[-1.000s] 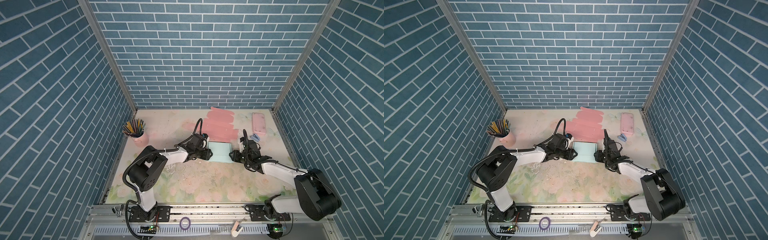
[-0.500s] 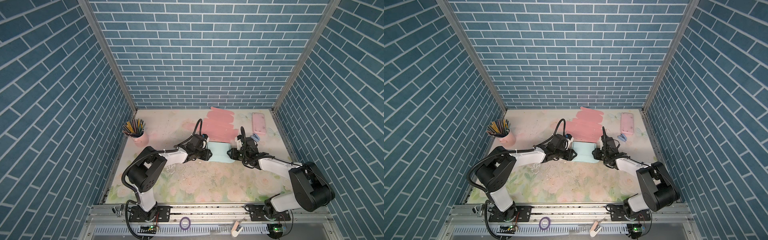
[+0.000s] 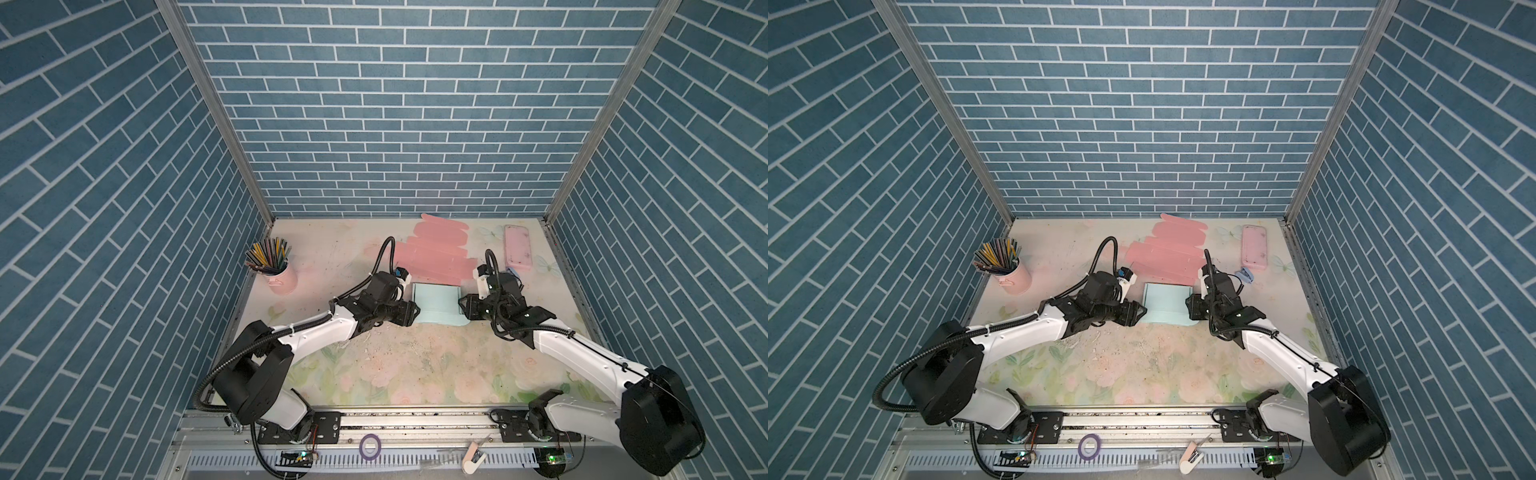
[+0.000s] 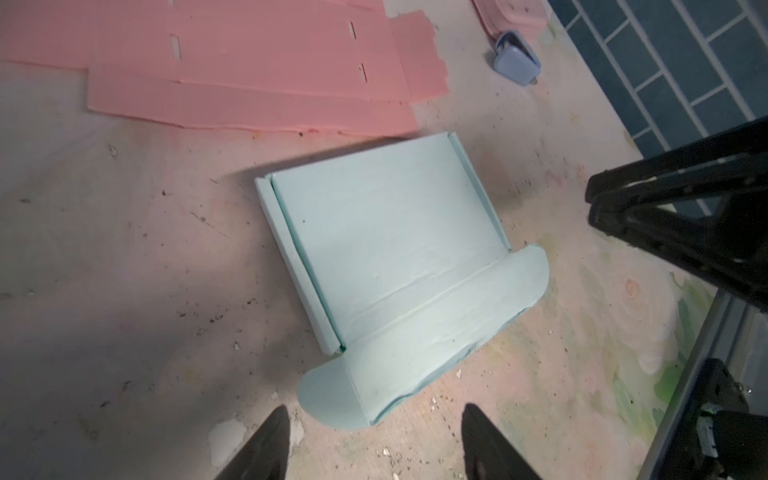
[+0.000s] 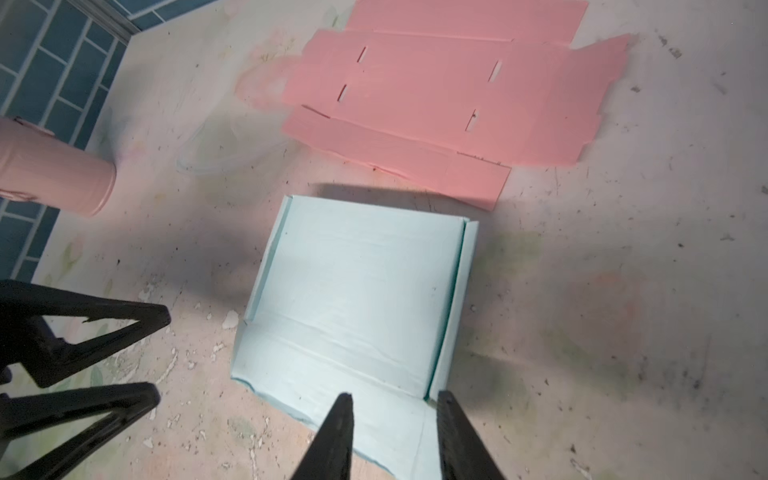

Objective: Fold the paper box

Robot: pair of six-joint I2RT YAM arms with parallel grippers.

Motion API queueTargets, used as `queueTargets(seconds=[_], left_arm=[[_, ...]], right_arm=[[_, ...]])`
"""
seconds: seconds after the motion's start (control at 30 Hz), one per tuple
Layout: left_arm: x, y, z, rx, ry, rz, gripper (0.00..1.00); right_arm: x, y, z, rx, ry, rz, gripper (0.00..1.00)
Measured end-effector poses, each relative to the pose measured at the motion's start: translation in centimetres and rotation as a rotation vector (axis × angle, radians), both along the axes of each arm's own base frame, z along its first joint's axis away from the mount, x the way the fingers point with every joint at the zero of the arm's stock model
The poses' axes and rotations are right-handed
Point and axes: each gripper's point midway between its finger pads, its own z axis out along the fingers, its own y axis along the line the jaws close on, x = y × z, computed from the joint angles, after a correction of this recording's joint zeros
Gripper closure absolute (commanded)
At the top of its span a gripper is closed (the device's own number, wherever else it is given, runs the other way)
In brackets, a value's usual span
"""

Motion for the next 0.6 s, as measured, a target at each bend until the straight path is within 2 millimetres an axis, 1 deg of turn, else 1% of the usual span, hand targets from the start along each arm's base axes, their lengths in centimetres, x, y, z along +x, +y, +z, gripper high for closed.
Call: queueTargets(seconds=[0.17, 0.27, 0.43, 0.6], left_arm=[[-0.9, -0.8, -2.2, 0.018, 0.052, -0.02, 0.32], [-1.1, -1.4, -3.0, 0.008, 0.073, -0.029, 0.31], [-1.2, -1.9, -3.3, -0.002, 0.081, -0.032, 0.25], [-1.0, -2.2, -3.7, -0.007, 0.082, -0.033, 0.24]], right_arm=[[-1.6, 0.5, -1.4, -0.048, 0.035, 0.028, 0.61], [-2.0, 0.4, -2.3, -0.069, 0.058, 0.024, 0.57], [-2.5, -0.2, -3.9, -0.104, 0.091, 0.009, 0.49], [-2.7, -0.3, -5.0, -0.118, 0.116, 0.002, 0.46]])
